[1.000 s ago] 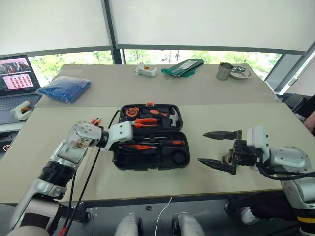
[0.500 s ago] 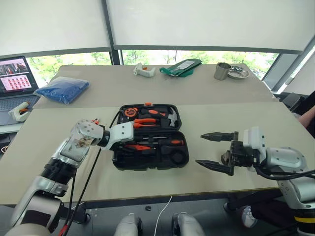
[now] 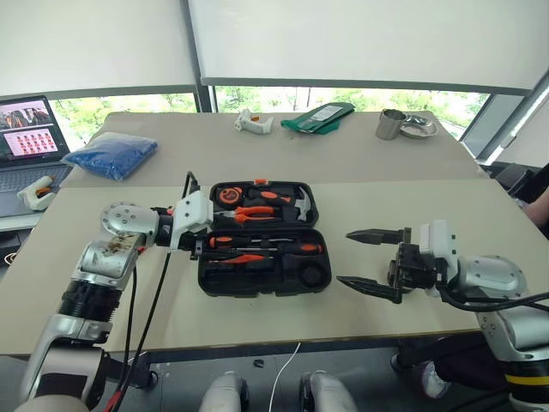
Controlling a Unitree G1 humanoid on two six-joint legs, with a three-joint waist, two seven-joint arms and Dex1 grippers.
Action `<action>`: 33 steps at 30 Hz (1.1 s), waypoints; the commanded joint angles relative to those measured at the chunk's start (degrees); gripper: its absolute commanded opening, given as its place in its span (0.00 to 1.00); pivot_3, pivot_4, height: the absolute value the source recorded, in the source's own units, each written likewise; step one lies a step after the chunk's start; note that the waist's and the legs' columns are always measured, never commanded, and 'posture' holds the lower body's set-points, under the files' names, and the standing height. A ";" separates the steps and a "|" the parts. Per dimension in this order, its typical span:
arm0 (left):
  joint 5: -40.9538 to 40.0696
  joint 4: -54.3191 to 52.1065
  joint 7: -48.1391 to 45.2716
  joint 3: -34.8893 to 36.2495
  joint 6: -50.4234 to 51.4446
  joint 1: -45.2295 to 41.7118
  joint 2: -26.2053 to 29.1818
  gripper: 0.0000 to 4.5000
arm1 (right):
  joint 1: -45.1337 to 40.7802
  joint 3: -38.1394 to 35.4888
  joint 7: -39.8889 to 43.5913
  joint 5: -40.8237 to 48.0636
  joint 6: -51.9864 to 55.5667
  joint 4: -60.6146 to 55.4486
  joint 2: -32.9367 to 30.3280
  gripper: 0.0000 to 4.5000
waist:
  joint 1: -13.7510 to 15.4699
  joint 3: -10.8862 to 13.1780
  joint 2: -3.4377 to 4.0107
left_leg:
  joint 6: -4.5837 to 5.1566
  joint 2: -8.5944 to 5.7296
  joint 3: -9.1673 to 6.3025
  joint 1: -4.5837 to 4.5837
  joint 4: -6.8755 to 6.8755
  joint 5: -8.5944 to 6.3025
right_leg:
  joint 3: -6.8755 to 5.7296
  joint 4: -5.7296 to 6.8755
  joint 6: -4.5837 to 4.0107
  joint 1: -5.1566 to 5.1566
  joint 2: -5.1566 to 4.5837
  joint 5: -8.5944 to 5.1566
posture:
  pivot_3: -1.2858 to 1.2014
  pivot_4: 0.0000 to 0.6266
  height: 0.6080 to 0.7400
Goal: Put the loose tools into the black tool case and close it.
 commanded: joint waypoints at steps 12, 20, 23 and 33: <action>6.54 9.20 3.55 -3.46 -8.09 3.11 -3.21 0.00 | -0.07 -0.87 -0.28 -1.17 -1.94 -0.70 1.98 1.00 | 0.10 0.00 0.00 | 0.00 0.01 0.00 -0.02 0.01 0.00 | -0.02 0.00 -0.02 0.00 0.00 0.00 | 0.52 0.24 1.00; 9.21 11.05 4.62 -5.39 -8.29 3.02 -3.39 0.00 | 1.29 -1.32 -0.29 -1.30 -2.27 -0.47 2.03 1.00 | 0.05 -0.01 0.01 | 0.00 0.03 0.00 0.02 0.01 0.00 | -0.02 0.02 -0.02 0.01 0.00 -0.01 | 0.52 0.24 1.00; 6.62 9.46 4.79 -3.88 -6.64 4.13 -3.73 0.00 | 1.59 -1.28 -0.41 -1.25 -2.30 -0.57 2.13 1.00 | 0.00 -0.01 0.01 | 0.00 0.03 0.00 0.04 0.02 0.00 | -0.01 0.05 -0.02 0.02 0.00 0.00 | 0.52 0.24 1.00; -13.44 -8.69 12.34 21.61 6.74 22.84 -1.22 0.49 | 3.02 -2.92 -1.91 -0.46 -3.47 0.82 4.53 1.00 | -0.77 -0.01 0.02 | 0.01 0.17 -0.02 0.08 -0.06 -0.02 | 0.03 0.03 -0.03 -0.02 0.01 0.00 | 0.52 0.24 1.00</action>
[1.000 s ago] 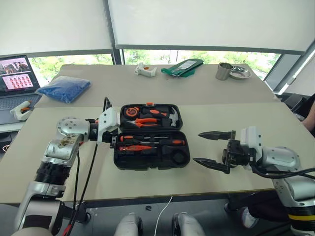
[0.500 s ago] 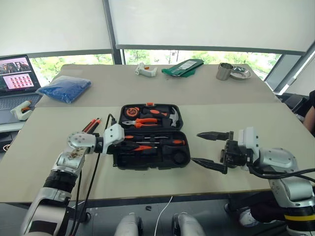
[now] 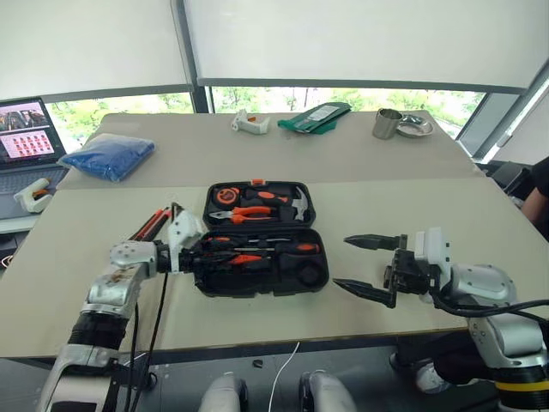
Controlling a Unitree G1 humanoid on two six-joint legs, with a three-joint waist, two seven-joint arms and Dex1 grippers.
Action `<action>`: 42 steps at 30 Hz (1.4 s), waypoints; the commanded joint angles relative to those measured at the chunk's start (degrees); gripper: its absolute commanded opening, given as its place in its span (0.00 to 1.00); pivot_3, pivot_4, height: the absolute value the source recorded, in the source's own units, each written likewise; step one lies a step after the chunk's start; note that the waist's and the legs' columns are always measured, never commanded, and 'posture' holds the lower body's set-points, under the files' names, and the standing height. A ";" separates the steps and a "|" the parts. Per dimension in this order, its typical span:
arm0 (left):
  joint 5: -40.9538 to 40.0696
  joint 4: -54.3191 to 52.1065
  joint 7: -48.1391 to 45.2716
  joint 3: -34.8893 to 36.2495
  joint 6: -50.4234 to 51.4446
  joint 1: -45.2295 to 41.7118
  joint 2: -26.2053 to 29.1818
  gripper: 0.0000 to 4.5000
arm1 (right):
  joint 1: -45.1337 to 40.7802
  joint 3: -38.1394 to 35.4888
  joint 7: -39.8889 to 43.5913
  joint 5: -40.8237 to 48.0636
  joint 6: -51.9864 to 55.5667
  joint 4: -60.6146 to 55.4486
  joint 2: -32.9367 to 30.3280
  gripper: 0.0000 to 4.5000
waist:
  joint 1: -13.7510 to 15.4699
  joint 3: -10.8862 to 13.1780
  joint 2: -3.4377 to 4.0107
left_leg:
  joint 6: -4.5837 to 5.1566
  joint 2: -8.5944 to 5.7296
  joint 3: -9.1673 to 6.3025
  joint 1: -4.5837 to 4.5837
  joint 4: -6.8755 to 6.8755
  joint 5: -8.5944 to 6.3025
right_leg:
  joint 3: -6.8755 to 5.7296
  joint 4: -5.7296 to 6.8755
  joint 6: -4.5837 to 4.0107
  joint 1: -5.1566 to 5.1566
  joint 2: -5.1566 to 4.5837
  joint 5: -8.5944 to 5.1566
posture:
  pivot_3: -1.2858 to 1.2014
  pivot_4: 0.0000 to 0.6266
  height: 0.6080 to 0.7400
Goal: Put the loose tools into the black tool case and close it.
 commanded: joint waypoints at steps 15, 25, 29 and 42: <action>-5.05 -2.28 18.16 40.66 -4.07 37.98 0.75 0.99 | 4.86 -2.33 1.31 7.28 -5.23 -3.33 6.63 1.00 | 0.95 0.06 0.08 | -0.54 0.00 0.00 0.27 -0.10 -0.38 | -0.28 -0.25 -0.35 -0.02 -0.54 -0.27 | 0.52 0.24 1.00; -3.46 -0.90 19.74 23.22 13.55 18.49 12.21 0.99 | -1.69 -1.69 -0.70 8.49 -4.87 -2.84 9.04 1.00 | 1.79 0.09 0.20 | -0.56 0.47 0.07 -0.03 -0.12 -0.37 | -0.57 -0.76 -0.35 -0.08 -0.18 -0.26 | 0.52 0.24 1.00; 2.17 6.87 21.83 13.77 13.18 4.76 12.18 0.99 | -2.77 -1.70 -2.28 9.05 -4.01 -2.62 10.09 1.00 | 1.84 0.01 0.22 | -0.60 0.54 0.34 -0.02 -0.06 -0.32 | -0.49 -0.79 -0.42 0.09 -0.09 0.08 | 0.52 0.24 1.00; 15.42 36.68 21.56 -0.69 8.56 -17.30 8.85 0.88 | 0.68 -2.26 -4.60 7.47 -4.07 -5.75 9.18 1.00 | 0.22 -0.01 0.18 | -0.21 0.44 0.72 -0.16 -0.15 -0.33 | -0.39 -0.79 -0.08 -0.02 0.33 0.41 | 0.52 0.24 1.00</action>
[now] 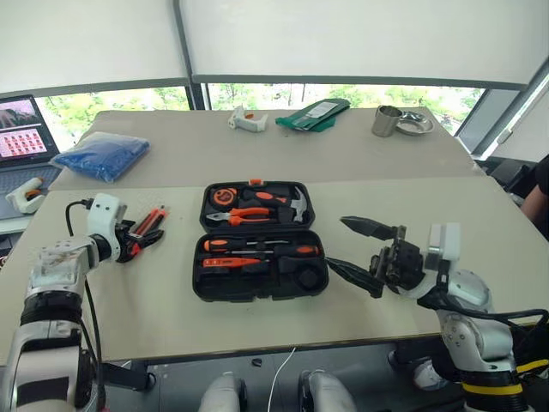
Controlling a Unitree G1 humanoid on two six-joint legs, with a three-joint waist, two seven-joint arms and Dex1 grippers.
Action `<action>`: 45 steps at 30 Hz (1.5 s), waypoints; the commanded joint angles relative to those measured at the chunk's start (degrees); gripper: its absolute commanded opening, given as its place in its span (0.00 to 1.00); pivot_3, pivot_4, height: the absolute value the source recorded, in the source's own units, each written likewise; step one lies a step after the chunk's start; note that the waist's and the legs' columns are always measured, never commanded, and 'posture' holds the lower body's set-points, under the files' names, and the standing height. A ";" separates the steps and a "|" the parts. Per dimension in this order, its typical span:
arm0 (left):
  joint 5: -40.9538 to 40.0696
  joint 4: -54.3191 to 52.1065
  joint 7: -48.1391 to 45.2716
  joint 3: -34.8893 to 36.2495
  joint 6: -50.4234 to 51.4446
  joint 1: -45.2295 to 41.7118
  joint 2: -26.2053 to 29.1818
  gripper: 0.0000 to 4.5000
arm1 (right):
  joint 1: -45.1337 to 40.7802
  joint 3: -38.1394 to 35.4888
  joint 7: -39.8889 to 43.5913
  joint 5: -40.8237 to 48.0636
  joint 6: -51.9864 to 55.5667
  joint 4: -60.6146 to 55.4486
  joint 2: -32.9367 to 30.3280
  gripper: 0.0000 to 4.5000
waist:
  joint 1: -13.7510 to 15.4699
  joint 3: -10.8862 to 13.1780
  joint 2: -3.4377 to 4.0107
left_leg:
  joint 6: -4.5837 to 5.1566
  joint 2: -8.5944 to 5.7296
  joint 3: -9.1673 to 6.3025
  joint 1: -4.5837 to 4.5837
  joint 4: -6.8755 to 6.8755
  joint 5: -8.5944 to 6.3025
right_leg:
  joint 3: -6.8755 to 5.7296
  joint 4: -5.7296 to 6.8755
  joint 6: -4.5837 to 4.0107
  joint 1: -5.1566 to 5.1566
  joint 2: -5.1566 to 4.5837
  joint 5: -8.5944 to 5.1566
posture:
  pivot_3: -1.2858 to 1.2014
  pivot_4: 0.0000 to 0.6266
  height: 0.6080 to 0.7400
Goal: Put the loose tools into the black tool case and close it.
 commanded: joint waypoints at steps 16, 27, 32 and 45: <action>-7.33 -8.41 -14.71 7.23 -20.11 5.49 0.64 0.37 | 0.10 -1.99 1.53 0.70 0.04 -1.36 -3.32 1.00 | -0.25 0.02 -0.03 | 0.03 0.15 -0.23 0.05 0.12 0.08 | 0.06 0.20 0.00 -0.09 -0.17 -0.02 | 0.52 0.24 1.00; -11.06 -44.02 -31.44 -7.39 -13.92 14.59 1.79 0.37 | 3.18 -7.37 5.19 2.00 0.97 -0.15 -9.65 1.00 | 0.56 0.01 -0.01 | 0.18 -0.08 -0.20 -0.01 0.16 0.01 | 0.13 0.00 0.07 0.00 -0.22 -0.04 | 0.52 0.24 1.00; -4.86 -46.29 -28.26 -14.89 -10.31 11.66 0.29 0.37 | 7.13 -10.08 6.98 2.44 1.58 -1.02 -12.43 1.00 | 0.61 0.02 -0.01 | 0.12 -0.06 -0.27 0.03 0.16 0.05 | 0.14 0.08 0.07 0.02 -0.11 -0.05 | 0.52 0.24 1.00; 2.82 -44.54 -28.13 -23.94 -8.18 7.02 -1.30 0.37 | 12.58 -11.11 3.99 2.64 1.74 -5.77 -10.71 1.00 | 0.49 0.02 -0.01 | 0.17 -0.12 -0.35 0.01 0.18 0.11 | 0.24 0.05 0.09 0.02 -0.13 -0.05 | 0.52 0.24 1.00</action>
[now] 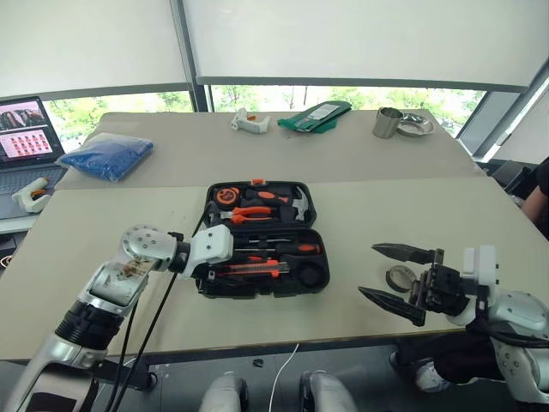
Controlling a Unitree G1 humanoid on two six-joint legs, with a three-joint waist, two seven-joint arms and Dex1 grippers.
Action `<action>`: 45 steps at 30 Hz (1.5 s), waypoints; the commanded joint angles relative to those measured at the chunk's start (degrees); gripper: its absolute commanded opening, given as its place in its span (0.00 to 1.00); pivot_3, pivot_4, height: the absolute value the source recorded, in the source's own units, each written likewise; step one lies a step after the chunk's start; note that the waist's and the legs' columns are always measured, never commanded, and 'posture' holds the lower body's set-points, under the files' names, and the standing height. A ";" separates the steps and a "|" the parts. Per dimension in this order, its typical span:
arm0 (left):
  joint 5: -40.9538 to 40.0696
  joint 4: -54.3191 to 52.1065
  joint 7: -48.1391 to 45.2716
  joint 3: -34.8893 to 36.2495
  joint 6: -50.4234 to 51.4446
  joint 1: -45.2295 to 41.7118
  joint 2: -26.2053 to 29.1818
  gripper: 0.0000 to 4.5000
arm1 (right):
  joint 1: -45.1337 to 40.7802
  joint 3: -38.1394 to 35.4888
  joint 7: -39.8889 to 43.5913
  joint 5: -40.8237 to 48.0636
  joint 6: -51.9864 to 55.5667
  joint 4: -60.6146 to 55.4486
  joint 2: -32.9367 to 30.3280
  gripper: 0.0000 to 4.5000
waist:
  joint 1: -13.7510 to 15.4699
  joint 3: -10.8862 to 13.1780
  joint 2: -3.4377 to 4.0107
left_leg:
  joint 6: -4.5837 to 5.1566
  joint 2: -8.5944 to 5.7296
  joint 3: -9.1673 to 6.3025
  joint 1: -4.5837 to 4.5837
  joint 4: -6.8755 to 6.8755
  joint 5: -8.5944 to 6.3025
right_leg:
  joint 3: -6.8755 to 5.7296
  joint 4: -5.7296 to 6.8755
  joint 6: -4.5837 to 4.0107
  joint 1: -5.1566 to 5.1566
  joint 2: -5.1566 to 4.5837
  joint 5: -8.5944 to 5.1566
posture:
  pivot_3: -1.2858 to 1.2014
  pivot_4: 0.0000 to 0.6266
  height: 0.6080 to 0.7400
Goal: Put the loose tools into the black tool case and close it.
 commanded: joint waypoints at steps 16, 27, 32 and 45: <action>2.42 4.72 1.02 -0.94 -3.44 -0.37 -3.51 0.37 | -0.04 0.06 -2.37 1.91 0.38 -3.00 1.00 1.00 | 0.34 0.00 0.01 | 0.04 -0.12 -0.06 0.03 0.04 0.03 | 0.01 0.07 -0.30 0.06 -0.09 -0.18 | 0.52 0.24 1.00; -2.77 4.06 -0.68 2.46 -4.74 0.96 -5.64 0.99 | -0.61 1.02 -3.29 1.53 0.41 -2.81 1.24 1.00 | 0.32 -0.03 0.05 | 0.09 -0.20 -0.09 0.04 0.02 0.02 | 0.04 0.06 -0.21 0.07 -0.13 -0.21 | 0.52 0.24 1.00; -8.24 6.26 -2.58 7.76 -5.34 0.06 -6.50 0.99 | -0.46 1.13 -3.32 1.60 0.55 -2.79 1.27 1.00 | 0.55 -0.03 0.04 | 0.13 -0.28 -0.12 -0.02 0.05 0.01 | 0.04 0.05 0.12 0.06 -0.18 -0.04 | 0.52 0.24 1.00; -8.14 10.26 -3.08 8.88 -13.97 2.36 -9.51 0.15 | -0.09 2.49 -4.26 1.09 0.29 -2.83 2.36 1.00 | 0.50 -0.03 0.05 | 0.15 -0.30 -0.14 0.02 0.07 0.03 | 0.06 0.11 0.13 0.09 -0.18 -0.03 | 0.52 0.24 1.00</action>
